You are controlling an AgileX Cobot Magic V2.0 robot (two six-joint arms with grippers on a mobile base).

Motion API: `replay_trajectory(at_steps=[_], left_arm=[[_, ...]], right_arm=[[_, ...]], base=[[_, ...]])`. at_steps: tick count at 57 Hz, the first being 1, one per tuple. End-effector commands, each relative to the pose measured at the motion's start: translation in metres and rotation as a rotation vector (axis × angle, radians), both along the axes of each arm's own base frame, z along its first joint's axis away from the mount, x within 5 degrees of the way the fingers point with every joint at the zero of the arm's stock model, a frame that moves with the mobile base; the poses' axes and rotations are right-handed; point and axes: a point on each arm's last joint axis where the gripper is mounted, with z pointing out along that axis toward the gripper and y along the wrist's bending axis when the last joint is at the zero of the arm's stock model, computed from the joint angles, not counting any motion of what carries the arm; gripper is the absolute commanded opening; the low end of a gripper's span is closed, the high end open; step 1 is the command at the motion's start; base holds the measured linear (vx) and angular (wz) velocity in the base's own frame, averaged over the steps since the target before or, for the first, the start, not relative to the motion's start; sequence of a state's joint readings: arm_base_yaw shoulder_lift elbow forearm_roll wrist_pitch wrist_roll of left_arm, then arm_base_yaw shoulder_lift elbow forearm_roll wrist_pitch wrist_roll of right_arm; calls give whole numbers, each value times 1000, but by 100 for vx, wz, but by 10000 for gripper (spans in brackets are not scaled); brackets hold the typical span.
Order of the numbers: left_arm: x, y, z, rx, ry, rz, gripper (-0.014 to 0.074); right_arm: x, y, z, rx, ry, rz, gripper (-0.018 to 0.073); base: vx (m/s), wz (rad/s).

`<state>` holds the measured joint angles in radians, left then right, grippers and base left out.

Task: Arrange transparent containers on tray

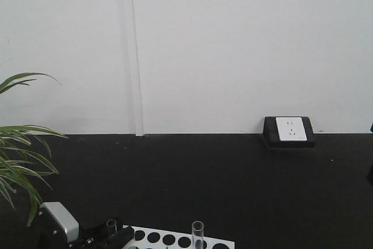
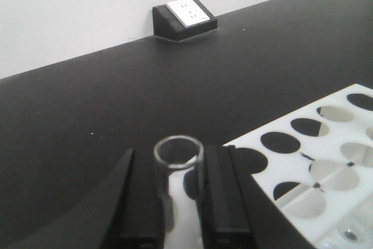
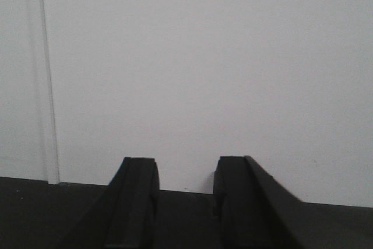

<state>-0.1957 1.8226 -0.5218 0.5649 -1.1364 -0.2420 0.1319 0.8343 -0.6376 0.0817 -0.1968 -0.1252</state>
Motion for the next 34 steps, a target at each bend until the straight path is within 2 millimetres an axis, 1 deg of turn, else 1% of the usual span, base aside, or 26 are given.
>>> replay_trajectory(at_steps=[1, 3, 10, 16, 26, 28, 29, 30, 34], left_arm=[[2, -3, 30, -123, -177, -16, 22], [2, -3, 32, -130, -185, -18, -10], [0, -3, 43, -149, -231, -23, -9], [-5, -2, 62, -164, -280, -23, -8], [-14, 1, 107, -254, -321, -25, -6], [-16, 2, 119, -268, -328, -24, -6], [-19, 3, 131, -282, -349, -23, -6], [-19, 3, 133, -279, -339, -19, -6], [-24, 3, 155, -270, -359, -22, -6]], right_arm=[[-2, -2, 21, 10, -121, -14, 319], [-2, -2, 21, 10, -122, -14, 319], [-2, -2, 21, 10, -123, -14, 319], [-2, -2, 21, 10, -124, -14, 319], [-2, -2, 21, 10, -124, -14, 319], [-2, -2, 21, 10, -125, -14, 319], [-2, -2, 21, 10, -125, -14, 319], [-2, -2, 21, 10, -125, -14, 319], [-2, -2, 21, 10, -125, -14, 319]], base=[[0, 0], [0, 0], [0, 0], [0, 0], [0, 0], [0, 0], [0, 0], [0, 0], [0, 0]])
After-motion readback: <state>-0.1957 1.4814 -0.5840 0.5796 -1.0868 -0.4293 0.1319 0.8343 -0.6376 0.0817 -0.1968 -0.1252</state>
